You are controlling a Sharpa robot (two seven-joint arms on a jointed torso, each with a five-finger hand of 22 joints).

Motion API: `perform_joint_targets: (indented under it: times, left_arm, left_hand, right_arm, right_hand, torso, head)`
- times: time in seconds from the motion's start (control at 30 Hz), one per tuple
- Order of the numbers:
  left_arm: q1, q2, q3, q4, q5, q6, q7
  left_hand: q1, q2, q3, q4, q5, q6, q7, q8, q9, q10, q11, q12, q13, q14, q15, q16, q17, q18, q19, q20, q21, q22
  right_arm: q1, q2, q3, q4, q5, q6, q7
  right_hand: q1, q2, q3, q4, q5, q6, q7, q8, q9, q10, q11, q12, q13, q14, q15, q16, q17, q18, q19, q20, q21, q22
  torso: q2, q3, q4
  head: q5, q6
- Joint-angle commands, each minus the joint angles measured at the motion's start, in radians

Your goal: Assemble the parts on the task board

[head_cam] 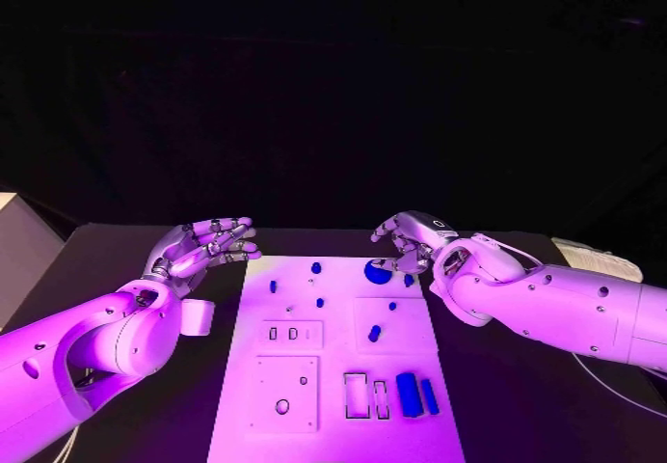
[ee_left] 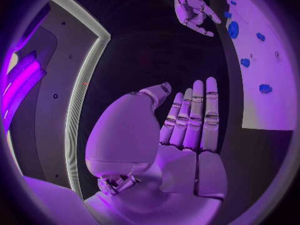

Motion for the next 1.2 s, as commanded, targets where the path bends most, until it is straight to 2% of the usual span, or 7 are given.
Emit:
perform_joint_targets:
  times: [0.03, 0.23, 0.4, 0.53, 0.63, 0.9, 1.2]
  left_arm:
    - [0.000, 0.004, 0.001, 0.000, -0.003, 0.019, 0.008]
    - [0.000, 0.005, 0.001, 0.000, -0.003, 0.021, 0.008]
    - [0.000, 0.004, 0.001, 0.000, -0.003, 0.020, 0.007]
    - [0.000, 0.002, 0.001, 0.001, -0.003, 0.020, 0.008]
    - [0.000, 0.001, 0.001, 0.002, -0.003, 0.020, 0.008]
    - [0.000, 0.001, 0.001, 0.002, -0.004, 0.020, 0.008]
    - [0.000, 0.001, 0.001, 0.003, -0.004, 0.020, 0.007]
  left_hand:
    - [0.004, -0.005, 0.005, 0.002, -0.004, 0.005, 0.023, 0.000, -0.001, 0.006, 0.003, -0.006, -0.001, -0.006, -0.002, 0.005, 0.001, 0.010, -0.007, 0.002, 0.005, 0.001]
    - [0.004, -0.005, 0.005, 0.002, -0.004, 0.005, 0.023, 0.000, -0.001, 0.006, 0.003, -0.006, -0.001, -0.006, -0.002, 0.005, 0.001, 0.010, -0.007, 0.002, 0.005, 0.001]
    - [0.004, -0.005, 0.005, 0.002, -0.004, 0.005, 0.023, 0.000, -0.001, 0.006, 0.003, -0.006, -0.001, -0.006, -0.002, 0.005, 0.001, 0.010, -0.007, 0.002, 0.005, 0.001]
    - [0.004, -0.005, 0.005, 0.002, -0.004, 0.005, 0.023, 0.000, -0.001, 0.006, 0.003, -0.006, -0.001, -0.006, -0.002, 0.005, 0.001, 0.010, -0.007, 0.002, 0.005, 0.001]
    - [0.004, -0.005, 0.005, 0.002, -0.004, 0.005, 0.023, 0.000, -0.001, 0.006, 0.003, -0.006, -0.001, -0.006, -0.002, 0.005, 0.001, 0.010, -0.007, 0.002, 0.005, 0.001]
    - [0.004, -0.005, 0.005, 0.002, -0.004, 0.005, 0.023, 0.000, -0.001, 0.006, 0.003, -0.006, -0.001, -0.006, -0.002, 0.005, 0.001, 0.010, -0.007, 0.002, 0.005, 0.001]
    - [0.004, -0.005, 0.005, 0.002, -0.004, 0.005, 0.023, 0.000, -0.001, 0.006, 0.003, -0.006, -0.001, -0.006, -0.002, 0.005, 0.001, 0.010, -0.007, 0.002, 0.005, 0.001]
  right_arm:
    - [0.001, 0.004, 0.000, -0.016, 0.036, 0.098, 0.004]
    - [0.001, 0.009, 0.000, -0.027, 0.019, 0.133, -0.018]
    - [0.000, 0.011, 0.000, -0.034, 0.007, 0.158, -0.037]
    - [-0.001, 0.014, -0.001, -0.043, -0.002, 0.175, -0.052]
    - [-0.002, 0.017, -0.002, -0.048, -0.006, 0.181, -0.059]
    - [-0.004, 0.020, -0.002, -0.057, -0.014, 0.185, -0.071]
    - [-0.011, 0.031, -0.005, -0.069, -0.011, 0.197, -0.074]
  right_hand:
    - [0.002, 0.010, -0.022, 0.009, 0.006, -0.011, 0.001, 0.009, 0.003, 0.065, 0.011, 0.071, 0.214, 0.081, 0.009, 0.026, 0.153, -0.021, 0.070, 0.013, 0.040, 0.162]
    - [-0.004, 0.014, -0.045, 0.013, 0.004, -0.020, 0.004, 0.016, 0.006, 0.088, 0.017, 0.096, 0.242, 0.089, 0.016, 0.040, 0.196, -0.029, 0.082, 0.019, 0.069, 0.199]
    - [-0.008, 0.016, -0.053, 0.014, 0.004, -0.021, 0.005, 0.020, 0.007, 0.101, 0.018, 0.107, 0.256, 0.092, 0.017, 0.044, 0.208, -0.032, 0.087, 0.021, 0.081, 0.214]
    - [-0.010, 0.017, -0.056, 0.014, 0.004, -0.021, 0.006, 0.021, 0.008, 0.103, 0.018, 0.110, 0.258, 0.093, 0.018, 0.046, 0.214, -0.033, 0.090, 0.022, 0.085, 0.220]
    - [-0.011, 0.018, -0.057, 0.014, 0.003, -0.021, 0.006, 0.022, 0.008, 0.100, 0.018, 0.107, 0.255, 0.093, 0.018, 0.046, 0.216, -0.034, 0.090, 0.022, 0.086, 0.221]
    - [-0.011, 0.021, -0.057, 0.014, 0.005, -0.021, 0.006, 0.024, 0.008, 0.101, 0.019, 0.108, 0.257, 0.093, 0.019, 0.046, 0.216, -0.034, 0.091, 0.023, 0.089, 0.225]
    - [-0.009, 0.025, -0.056, 0.013, 0.009, -0.018, 0.005, 0.027, 0.010, 0.101, 0.018, 0.108, 0.256, 0.093, 0.019, 0.046, 0.217, -0.035, 0.092, 0.023, 0.091, 0.228]
  torso:
    - [0.001, 0.0000, 0.0017]
    - [0.003, -0.0019, 0.0067]
    - [0.003, -0.0034, 0.0071]
    - [0.004, -0.0031, 0.0067]
    - [0.004, -0.0027, 0.0069]
    - [0.002, -0.0046, 0.0092]
    - [0.003, -0.0038, 0.0090]
  head:
    - [-0.004, -0.003]
    - [-0.005, -0.008]
    - [-0.007, -0.013]
    - [-0.007, -0.016]
    - [-0.007, -0.016]
    - [-0.008, -0.021]
    - [-0.007, -0.022]
